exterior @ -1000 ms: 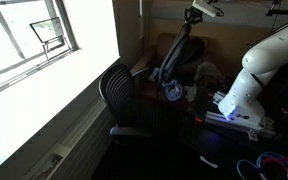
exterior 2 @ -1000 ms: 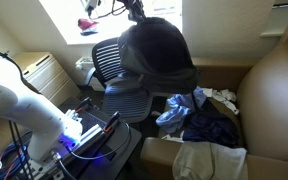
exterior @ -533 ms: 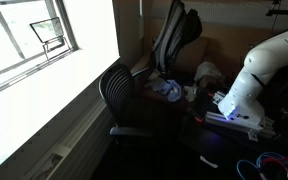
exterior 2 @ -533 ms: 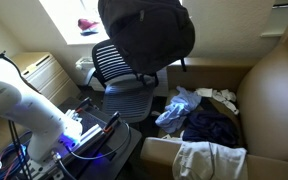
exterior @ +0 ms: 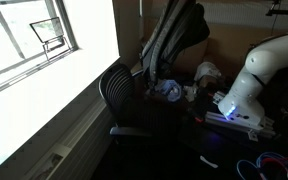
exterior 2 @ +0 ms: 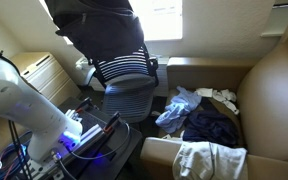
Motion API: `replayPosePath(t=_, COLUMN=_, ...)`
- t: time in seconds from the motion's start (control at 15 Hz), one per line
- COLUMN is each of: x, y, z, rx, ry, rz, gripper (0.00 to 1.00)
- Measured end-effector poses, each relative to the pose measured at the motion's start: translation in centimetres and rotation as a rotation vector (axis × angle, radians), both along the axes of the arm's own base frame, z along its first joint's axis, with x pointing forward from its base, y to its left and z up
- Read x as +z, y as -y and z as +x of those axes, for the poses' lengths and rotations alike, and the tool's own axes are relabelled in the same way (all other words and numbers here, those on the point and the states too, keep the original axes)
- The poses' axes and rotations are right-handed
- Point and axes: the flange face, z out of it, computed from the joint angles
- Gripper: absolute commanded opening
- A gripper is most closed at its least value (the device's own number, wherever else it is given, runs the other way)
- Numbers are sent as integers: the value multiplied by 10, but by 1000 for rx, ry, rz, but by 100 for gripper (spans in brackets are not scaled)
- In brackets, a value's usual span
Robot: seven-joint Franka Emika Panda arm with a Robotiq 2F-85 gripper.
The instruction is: Put the bag on the chair.
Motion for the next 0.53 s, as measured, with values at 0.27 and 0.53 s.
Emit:
replayPosePath(t=0.27, x=-9, y=-45, z=-12, rx=67, ry=-53, rz=-88, gripper=2)
replayPosePath(t=0.53, x=-94, y=-62, z=-7, rx=124, ry=-99, rz=-99, gripper=2)
